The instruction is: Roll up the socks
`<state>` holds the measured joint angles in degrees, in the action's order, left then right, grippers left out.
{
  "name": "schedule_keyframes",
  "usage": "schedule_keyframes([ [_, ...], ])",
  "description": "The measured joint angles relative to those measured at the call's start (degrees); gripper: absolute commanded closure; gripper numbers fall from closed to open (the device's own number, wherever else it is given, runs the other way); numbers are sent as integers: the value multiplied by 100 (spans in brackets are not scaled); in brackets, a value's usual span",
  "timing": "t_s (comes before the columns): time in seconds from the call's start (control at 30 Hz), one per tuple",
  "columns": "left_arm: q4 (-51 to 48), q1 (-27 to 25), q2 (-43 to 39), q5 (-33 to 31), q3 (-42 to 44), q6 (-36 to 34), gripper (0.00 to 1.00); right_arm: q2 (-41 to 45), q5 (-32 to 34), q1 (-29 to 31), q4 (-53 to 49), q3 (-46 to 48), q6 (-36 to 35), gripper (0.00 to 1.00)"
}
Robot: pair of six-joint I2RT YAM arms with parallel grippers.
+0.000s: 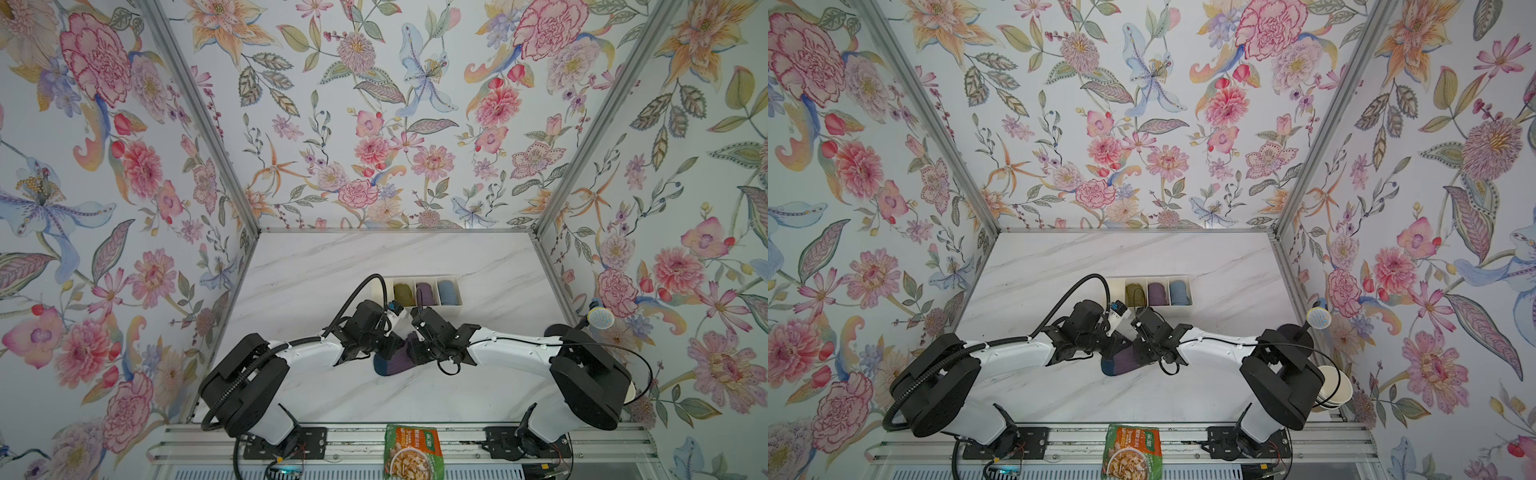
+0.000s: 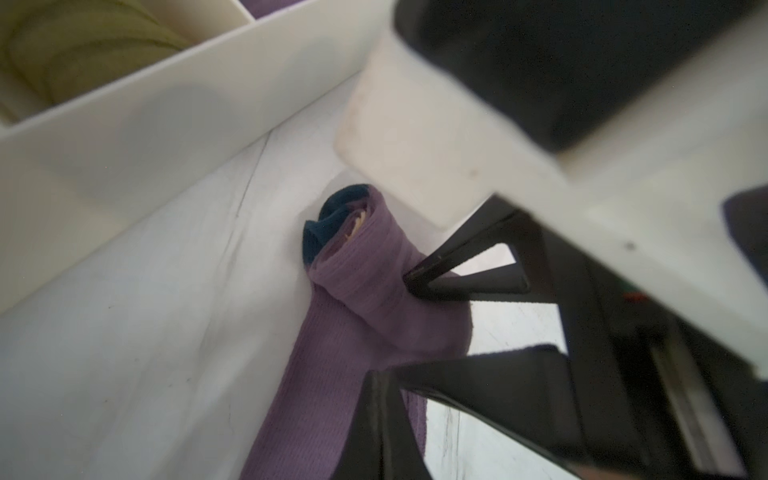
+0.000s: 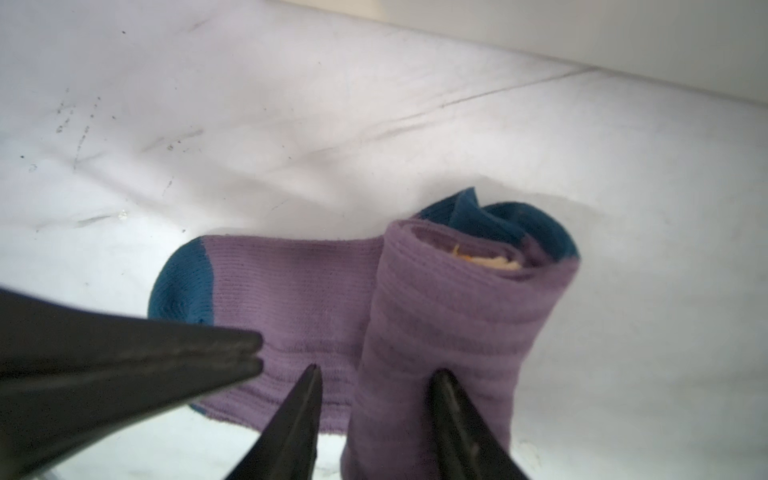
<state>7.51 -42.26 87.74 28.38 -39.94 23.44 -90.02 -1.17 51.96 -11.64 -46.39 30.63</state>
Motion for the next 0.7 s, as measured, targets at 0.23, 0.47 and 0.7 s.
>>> schedule_keyframes([
  [0.23,118,-2,275,127,-232,7,100,83,-127,-66,214,151,2,56],
  [0.47,155,-74,549,170,-264,24,100,83,-208,-63,341,195,13,56],
  [0.7,282,-87,710,188,-365,136,100,96,-271,-96,409,247,66,55],
])
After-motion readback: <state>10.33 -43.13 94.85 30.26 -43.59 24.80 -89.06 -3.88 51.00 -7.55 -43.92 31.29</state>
